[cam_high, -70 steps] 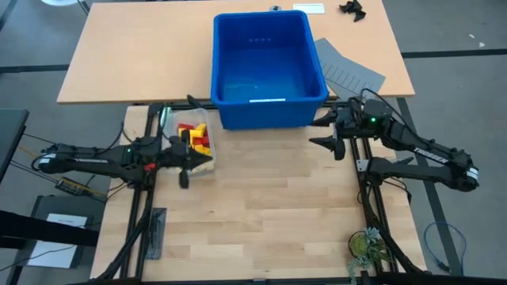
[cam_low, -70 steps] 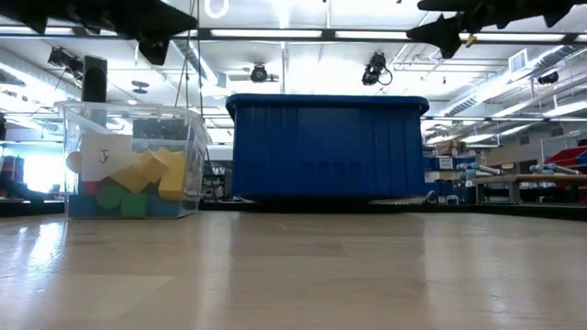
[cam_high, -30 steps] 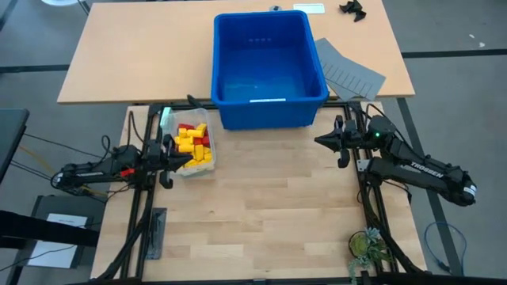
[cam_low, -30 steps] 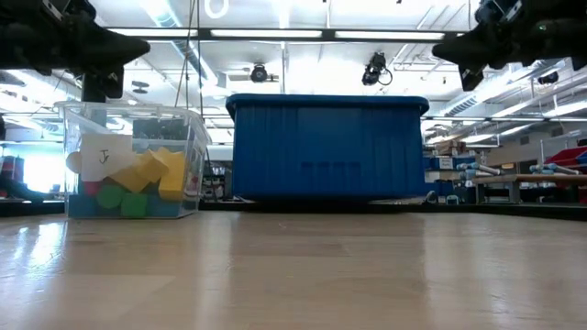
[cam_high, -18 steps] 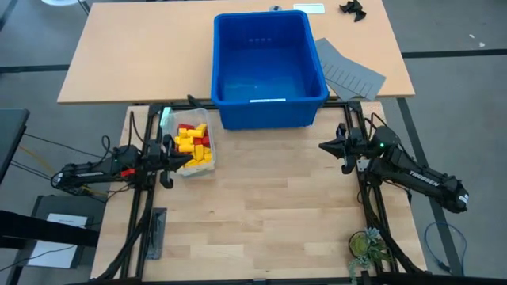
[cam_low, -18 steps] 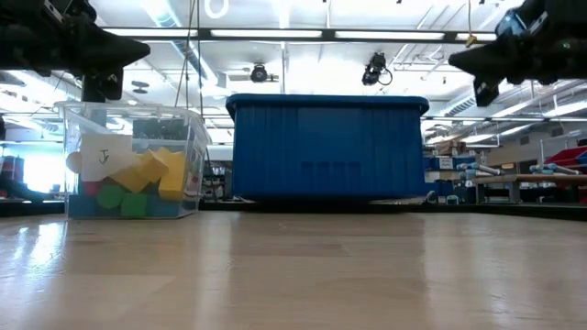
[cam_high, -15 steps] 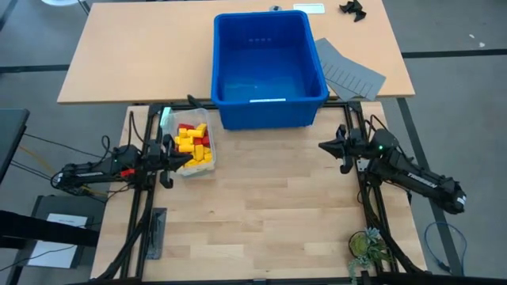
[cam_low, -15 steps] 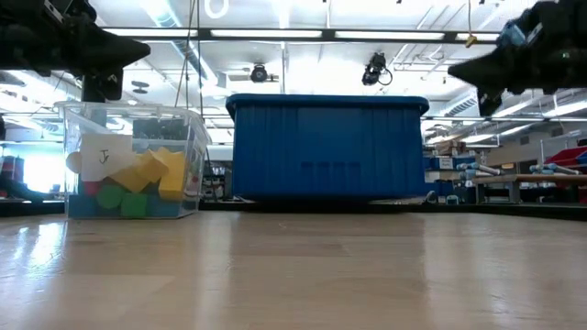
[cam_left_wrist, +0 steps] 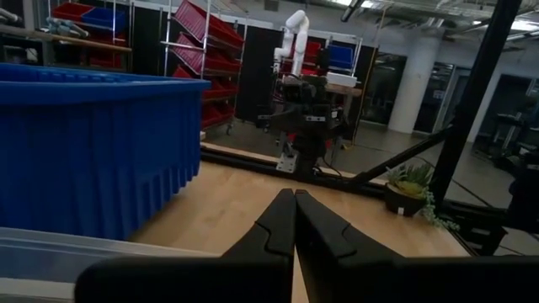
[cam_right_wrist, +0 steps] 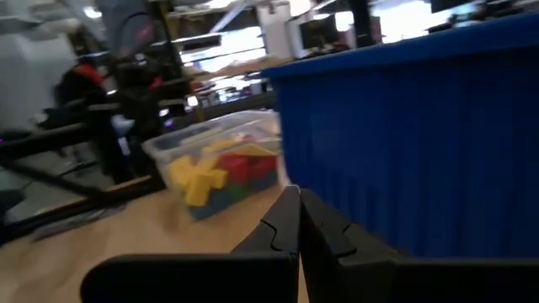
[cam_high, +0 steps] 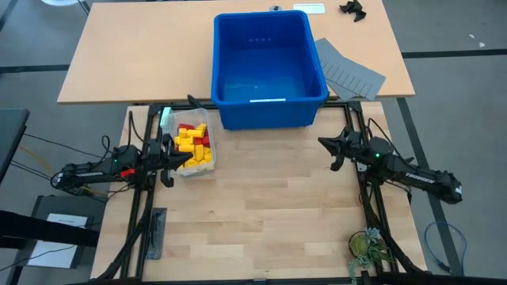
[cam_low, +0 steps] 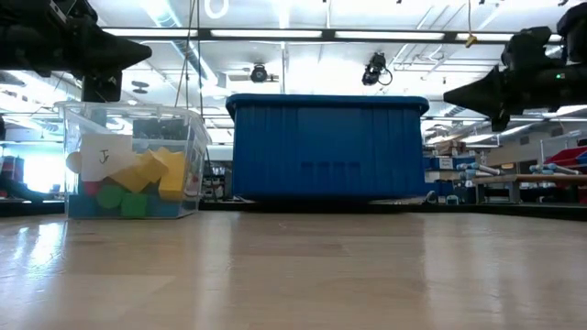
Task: Sort blocks
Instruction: Return to Home Position
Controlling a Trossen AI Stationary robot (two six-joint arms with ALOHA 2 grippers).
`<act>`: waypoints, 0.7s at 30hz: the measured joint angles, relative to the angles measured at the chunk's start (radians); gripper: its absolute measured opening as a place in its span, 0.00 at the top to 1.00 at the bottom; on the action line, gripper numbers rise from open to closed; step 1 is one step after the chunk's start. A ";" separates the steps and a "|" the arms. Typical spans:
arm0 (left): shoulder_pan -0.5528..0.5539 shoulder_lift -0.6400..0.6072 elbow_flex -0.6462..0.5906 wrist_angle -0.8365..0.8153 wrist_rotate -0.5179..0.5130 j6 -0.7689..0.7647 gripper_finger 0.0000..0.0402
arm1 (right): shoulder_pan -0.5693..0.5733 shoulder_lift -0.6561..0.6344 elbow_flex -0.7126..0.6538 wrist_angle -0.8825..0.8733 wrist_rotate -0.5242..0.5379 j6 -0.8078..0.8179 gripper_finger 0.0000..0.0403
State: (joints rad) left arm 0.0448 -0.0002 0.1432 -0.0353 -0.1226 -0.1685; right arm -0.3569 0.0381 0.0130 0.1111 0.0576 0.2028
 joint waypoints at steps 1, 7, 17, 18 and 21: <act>0.000 0.000 0.000 -0.001 0.000 0.000 0.96 | 0.018 -0.007 -0.001 -0.002 0.000 -0.011 1.00; 0.000 0.000 0.000 -0.007 0.000 0.004 0.96 | 0.052 -0.035 0.023 -0.003 -0.071 -0.062 1.00; 0.000 0.000 -0.010 -0.026 0.008 0.007 0.96 | 0.032 -0.035 -0.003 -0.074 -0.142 0.001 1.00; 0.000 0.000 -0.023 -0.016 0.008 0.007 0.96 | 0.032 -0.035 -0.003 -0.083 -0.134 -0.003 1.00; 0.000 0.000 -0.092 0.052 0.009 0.000 0.96 | 0.032 -0.035 -0.003 -0.082 -0.128 -0.013 1.00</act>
State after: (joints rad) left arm 0.0448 -0.0002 0.0511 0.0164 -0.1135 -0.1689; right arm -0.3248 0.0032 0.0101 0.0293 -0.0704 0.1902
